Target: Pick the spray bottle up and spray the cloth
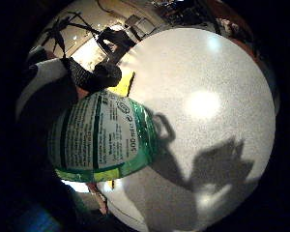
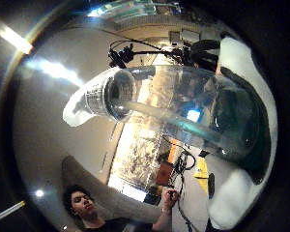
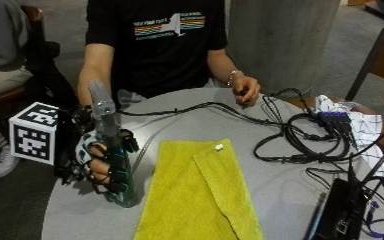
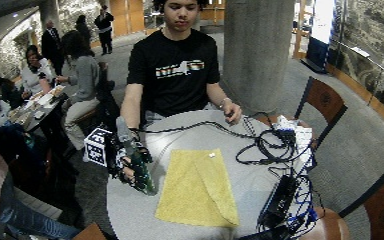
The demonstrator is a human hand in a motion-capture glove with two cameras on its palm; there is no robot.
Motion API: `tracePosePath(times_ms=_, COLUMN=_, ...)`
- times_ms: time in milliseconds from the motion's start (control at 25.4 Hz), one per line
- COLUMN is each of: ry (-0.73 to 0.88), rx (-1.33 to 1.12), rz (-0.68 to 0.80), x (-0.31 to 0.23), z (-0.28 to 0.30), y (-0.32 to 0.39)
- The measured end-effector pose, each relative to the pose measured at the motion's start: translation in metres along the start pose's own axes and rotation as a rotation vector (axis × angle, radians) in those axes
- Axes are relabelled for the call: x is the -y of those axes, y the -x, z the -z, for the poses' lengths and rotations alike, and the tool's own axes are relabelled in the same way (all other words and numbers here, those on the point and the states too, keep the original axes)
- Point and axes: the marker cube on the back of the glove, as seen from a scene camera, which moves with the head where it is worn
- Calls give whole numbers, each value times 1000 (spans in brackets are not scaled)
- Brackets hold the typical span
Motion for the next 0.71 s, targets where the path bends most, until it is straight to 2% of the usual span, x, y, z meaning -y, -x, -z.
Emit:
tracePosePath(times_ms=315, ry=178, rx=-199, rz=26, x=-13, z=12, y=33)
tracePosePath(times_ms=710, ry=506, rx=-526, rz=-150, x=-17, z=29, y=48)
